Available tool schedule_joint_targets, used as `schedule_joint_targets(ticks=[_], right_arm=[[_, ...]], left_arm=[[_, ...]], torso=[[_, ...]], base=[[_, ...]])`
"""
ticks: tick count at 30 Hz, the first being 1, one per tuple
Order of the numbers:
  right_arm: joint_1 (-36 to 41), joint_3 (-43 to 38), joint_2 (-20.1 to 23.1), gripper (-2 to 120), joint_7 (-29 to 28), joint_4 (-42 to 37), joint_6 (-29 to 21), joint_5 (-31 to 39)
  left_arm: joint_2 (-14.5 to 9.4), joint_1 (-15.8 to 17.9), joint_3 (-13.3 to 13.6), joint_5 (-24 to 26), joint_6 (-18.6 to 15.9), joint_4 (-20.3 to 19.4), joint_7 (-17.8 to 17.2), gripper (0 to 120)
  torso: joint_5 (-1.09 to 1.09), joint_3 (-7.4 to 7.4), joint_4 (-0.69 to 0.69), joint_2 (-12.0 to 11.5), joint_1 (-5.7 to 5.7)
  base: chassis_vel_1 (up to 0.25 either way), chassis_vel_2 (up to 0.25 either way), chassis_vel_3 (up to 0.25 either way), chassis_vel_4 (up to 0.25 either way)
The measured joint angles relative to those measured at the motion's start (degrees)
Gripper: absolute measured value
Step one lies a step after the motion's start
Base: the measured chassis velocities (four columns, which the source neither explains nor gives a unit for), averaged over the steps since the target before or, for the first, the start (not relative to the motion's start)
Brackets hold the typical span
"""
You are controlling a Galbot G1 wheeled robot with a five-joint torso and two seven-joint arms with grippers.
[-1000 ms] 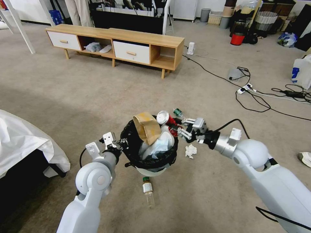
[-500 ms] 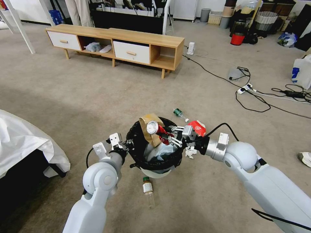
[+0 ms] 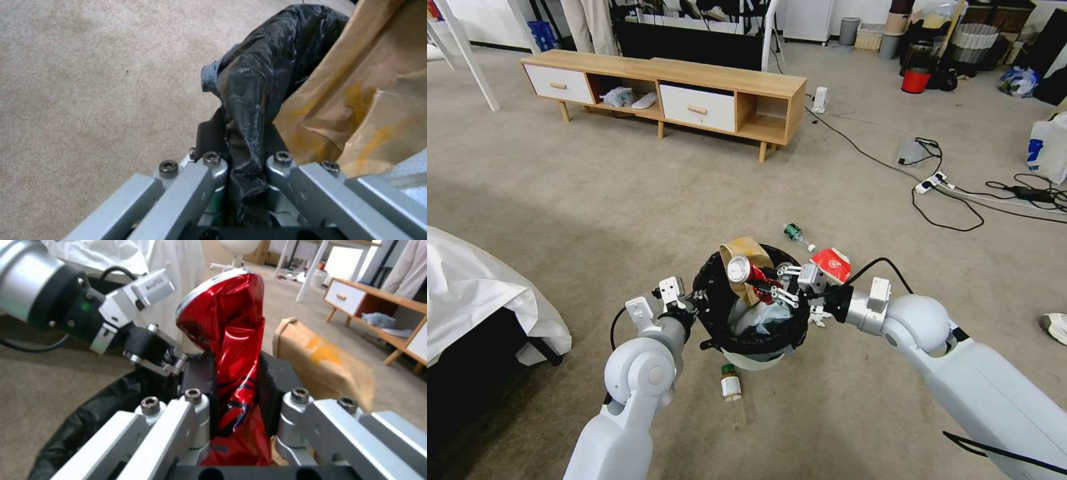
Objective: Pick up the trash bin and place the garbage on the floor into it.
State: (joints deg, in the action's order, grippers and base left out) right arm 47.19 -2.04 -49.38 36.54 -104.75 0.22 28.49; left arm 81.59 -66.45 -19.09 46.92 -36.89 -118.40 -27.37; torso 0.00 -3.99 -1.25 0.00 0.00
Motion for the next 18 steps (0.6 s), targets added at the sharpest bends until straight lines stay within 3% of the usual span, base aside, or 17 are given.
schedule_joint_targets(ticks=[18], right_arm=[[-1.2,3.2,-1.2,16,-1.1,3.7,0.4,-1.5]], left_arm=[[0.0,0.1,0.1,0.1,0.1,-0.2,0.2,4]], torso=[[0.0,0.0,0.0,0.0,0.0]], base=[[0.0,0.0,0.0,0.0]])
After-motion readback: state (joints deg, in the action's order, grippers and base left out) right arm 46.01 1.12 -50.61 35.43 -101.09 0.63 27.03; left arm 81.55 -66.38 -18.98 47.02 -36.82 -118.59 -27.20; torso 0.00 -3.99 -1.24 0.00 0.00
